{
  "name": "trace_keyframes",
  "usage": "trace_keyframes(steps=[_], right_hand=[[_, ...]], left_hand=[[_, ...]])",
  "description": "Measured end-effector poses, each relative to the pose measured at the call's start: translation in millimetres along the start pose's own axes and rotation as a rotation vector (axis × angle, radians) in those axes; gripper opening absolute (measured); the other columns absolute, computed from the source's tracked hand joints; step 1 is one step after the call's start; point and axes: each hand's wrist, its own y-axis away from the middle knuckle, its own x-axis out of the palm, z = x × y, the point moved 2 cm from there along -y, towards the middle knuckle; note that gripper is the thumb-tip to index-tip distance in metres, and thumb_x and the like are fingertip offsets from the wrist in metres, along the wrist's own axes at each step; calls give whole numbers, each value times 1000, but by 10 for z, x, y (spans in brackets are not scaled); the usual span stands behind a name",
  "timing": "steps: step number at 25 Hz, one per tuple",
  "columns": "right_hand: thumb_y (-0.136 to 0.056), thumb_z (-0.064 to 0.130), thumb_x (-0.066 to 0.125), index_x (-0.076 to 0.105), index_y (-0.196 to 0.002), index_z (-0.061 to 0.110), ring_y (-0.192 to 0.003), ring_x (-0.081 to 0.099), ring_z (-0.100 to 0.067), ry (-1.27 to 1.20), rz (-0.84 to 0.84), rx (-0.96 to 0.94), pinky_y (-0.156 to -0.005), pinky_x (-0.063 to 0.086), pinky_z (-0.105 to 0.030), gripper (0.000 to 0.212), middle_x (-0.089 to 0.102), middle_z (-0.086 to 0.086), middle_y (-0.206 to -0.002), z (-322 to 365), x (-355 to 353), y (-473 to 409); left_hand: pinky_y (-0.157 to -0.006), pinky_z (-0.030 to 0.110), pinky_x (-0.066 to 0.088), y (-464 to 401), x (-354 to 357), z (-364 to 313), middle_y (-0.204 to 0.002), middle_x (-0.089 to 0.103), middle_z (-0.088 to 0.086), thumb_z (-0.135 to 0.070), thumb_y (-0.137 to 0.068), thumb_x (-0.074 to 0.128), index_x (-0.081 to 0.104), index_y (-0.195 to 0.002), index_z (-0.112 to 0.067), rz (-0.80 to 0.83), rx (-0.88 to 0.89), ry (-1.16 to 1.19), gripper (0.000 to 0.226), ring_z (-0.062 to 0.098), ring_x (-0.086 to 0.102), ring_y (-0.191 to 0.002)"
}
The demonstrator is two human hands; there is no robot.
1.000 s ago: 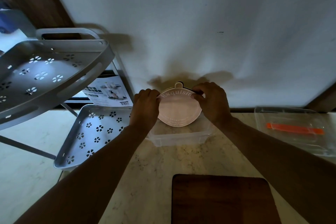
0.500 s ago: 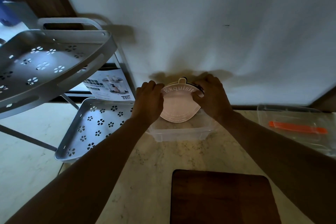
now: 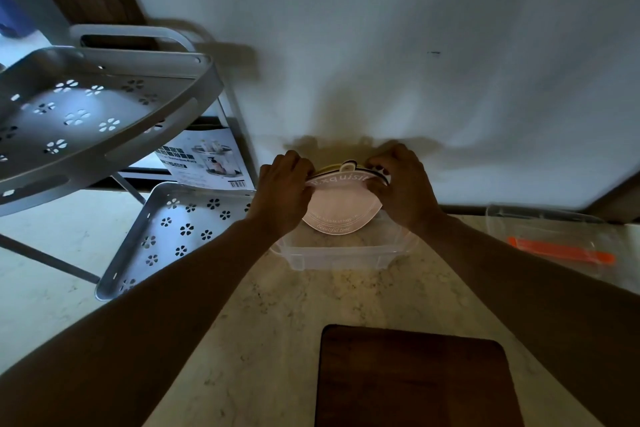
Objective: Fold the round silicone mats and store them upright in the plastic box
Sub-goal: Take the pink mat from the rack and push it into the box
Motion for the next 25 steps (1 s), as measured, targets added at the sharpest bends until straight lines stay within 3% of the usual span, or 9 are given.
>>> trace_keyframes(steps=[8,16,19,25], right_hand=[[-84,19,72,69,-107,14,-88,62,-23,-30,110,-112,-80,52,-42,24,65,-5,-100,164,-230,-85],[-88,27,68,70,-115,24,-82,63,-19,-12,109,-127,-76,51,-35,27,71,-3,-96,208,-365,-27],[-89,31,66,70,-114,28,-82,63,-19,14,178,-101,-76,51,-36,26,73,-1,-96,172,-249,87],[-86,28,70,64,-116,20,-88,64,-18,7,171,-88,-79,52,-35,32,70,-1,-101,119,-163,117]], left_hand=[[-75,44,48,-35,-211,-4,-99,61,16,-6,-86,61,61,-104,-3,30,49,64,19,33,59,-87],[-68,32,43,-66,-359,53,-90,66,13,-13,-89,64,68,-100,-6,-15,107,116,14,29,62,-79],[-73,37,46,52,-210,54,-93,69,16,-13,-91,62,69,-103,-5,31,73,106,16,33,64,-82],[-71,39,48,26,-154,73,-91,67,16,-12,-89,63,67,-103,-5,27,73,118,16,33,63,-78]])
